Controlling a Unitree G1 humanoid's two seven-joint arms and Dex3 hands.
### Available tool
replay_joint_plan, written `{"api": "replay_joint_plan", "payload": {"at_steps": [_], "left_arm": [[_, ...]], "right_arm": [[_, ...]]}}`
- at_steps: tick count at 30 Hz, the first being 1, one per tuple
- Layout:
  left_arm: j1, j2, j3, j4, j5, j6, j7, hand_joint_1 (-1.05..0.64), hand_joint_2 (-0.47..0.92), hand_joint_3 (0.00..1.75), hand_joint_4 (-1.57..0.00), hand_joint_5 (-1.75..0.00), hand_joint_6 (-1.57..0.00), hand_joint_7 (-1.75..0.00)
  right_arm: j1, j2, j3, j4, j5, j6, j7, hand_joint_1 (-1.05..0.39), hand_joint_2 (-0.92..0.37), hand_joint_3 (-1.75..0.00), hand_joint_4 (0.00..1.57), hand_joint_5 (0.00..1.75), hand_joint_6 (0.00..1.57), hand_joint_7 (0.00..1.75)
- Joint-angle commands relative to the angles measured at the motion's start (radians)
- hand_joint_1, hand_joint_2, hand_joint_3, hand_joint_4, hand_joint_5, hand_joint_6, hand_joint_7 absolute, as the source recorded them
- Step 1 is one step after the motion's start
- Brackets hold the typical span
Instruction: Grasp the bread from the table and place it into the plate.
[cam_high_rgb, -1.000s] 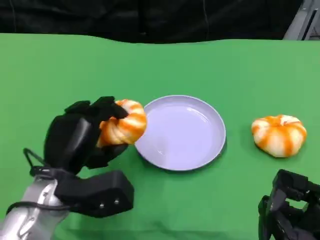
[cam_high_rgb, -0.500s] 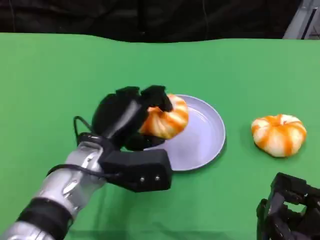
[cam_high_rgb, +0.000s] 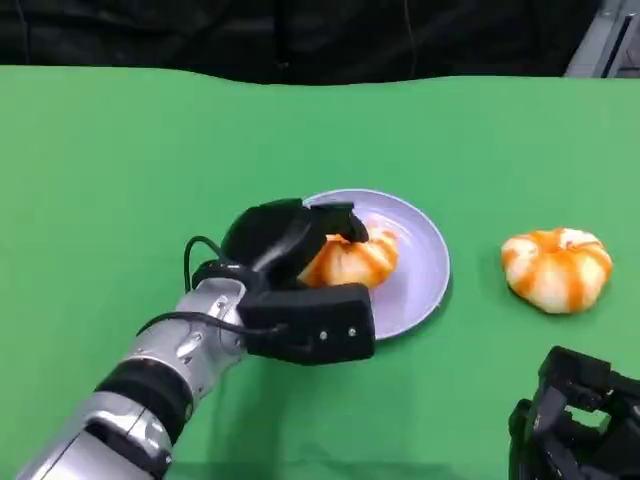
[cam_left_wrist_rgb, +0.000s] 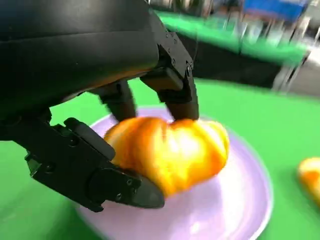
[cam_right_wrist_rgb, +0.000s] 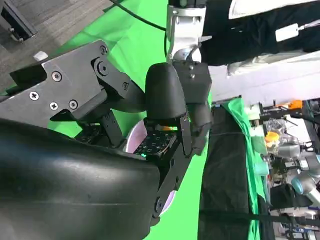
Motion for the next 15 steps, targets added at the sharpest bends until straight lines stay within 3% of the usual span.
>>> {"api": "replay_joint_plan", "payload": {"at_steps": [1,11,15], "left_arm": [[-0.009,0.037,-0.045,-0.023,0.029,0.042,-0.073,-1.0,0.92,0.73,-0.01,-0.01,-0.04,-0.01],[0.059,0.055,-0.055,-0.103,0.021,0.058,-0.062,-1.05,0.92,0.82,0.0,0.0,0.0,0.0],[0.102,0.066,-0.019,-0.153,-0.034,0.0,-0.074,-1.05,0.92,0.9,0.0,0.0,0.0,0.0]], "right_arm": [[0.004,-0.007,-0.004,-0.013,0.007,0.0,-0.005,-0.07,-0.6,-1.09,0.86,1.75,0.79,1.53],[0.01,-0.008,0.003,-0.023,0.009,0.014,-0.017,-0.09,-0.58,-1.1,0.86,1.75,0.81,1.52],[0.009,-0.001,0.006,-0.011,-0.002,-0.009,-0.017,-0.08,-0.58,-1.1,0.86,1.75,0.81,1.52]]}}
